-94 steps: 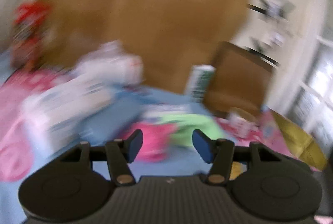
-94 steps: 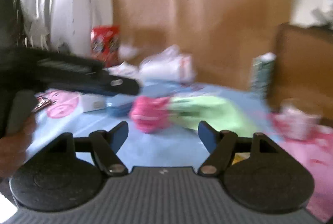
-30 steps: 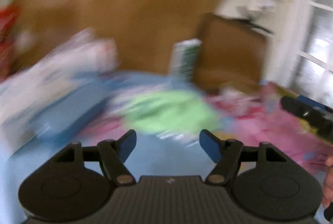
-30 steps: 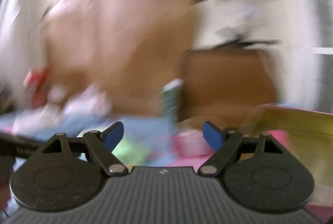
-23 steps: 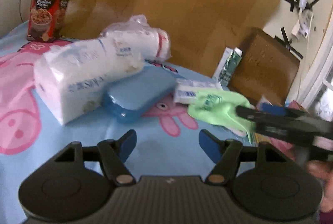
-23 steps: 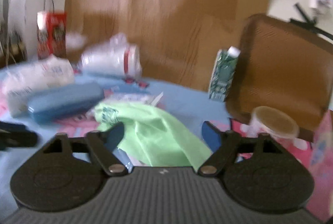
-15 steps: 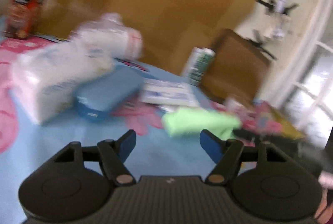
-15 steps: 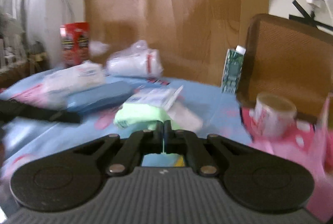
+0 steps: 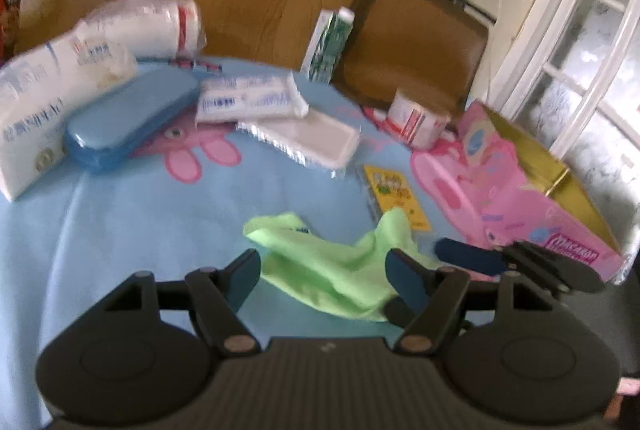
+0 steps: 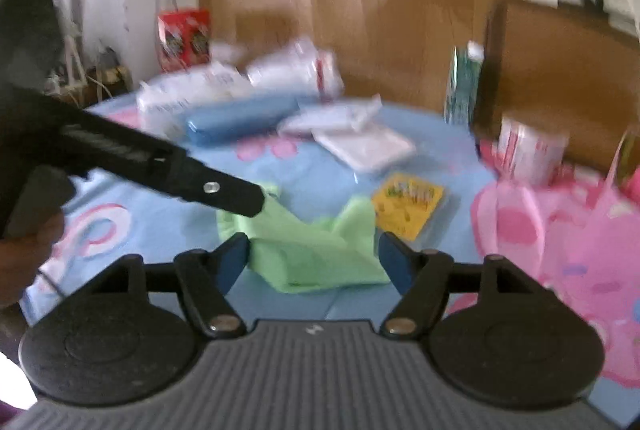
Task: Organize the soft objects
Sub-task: 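Grasp the light green cloth with the left tool and drop it into the tin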
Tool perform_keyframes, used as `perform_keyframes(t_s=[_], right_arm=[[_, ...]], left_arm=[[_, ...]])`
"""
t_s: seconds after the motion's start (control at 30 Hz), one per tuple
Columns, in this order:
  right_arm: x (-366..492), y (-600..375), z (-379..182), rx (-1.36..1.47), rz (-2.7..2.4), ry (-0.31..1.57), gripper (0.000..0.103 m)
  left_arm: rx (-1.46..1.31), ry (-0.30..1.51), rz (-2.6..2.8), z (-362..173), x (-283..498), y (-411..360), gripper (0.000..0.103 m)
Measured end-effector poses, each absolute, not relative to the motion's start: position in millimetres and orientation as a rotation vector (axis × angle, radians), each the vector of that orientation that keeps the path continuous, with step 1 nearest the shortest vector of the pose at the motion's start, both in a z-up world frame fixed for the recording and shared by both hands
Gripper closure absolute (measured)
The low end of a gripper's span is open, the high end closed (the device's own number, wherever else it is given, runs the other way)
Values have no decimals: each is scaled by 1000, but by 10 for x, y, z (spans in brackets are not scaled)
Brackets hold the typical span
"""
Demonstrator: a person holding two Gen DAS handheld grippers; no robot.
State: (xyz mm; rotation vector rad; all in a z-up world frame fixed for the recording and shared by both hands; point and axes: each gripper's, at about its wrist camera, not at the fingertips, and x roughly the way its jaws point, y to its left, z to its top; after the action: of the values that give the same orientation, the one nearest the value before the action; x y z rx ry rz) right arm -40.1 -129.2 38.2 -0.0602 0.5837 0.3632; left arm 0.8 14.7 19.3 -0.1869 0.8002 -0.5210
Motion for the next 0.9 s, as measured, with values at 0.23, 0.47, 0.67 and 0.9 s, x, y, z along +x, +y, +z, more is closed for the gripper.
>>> perform_keyframes(t_s=[0.23, 0.47, 0.67, 0.9], right_arm=[[-555, -1486, 363, -35, 411, 545, 92], [-949, -2501, 827, 55, 136, 315, 92], [-1024, -3247, 908, 87, -131, 281, 92], [-899, -3780, 800, 106, -328, 340, 87]], left_arm=[[-122, 791, -690, 392, -41, -353, 76], [31, 621, -963, 994, -47, -1439, 76], [121, 579, -1105, 1009, 40, -2524, 76], [167, 607, -1066, 782, 235, -3245, 68]])
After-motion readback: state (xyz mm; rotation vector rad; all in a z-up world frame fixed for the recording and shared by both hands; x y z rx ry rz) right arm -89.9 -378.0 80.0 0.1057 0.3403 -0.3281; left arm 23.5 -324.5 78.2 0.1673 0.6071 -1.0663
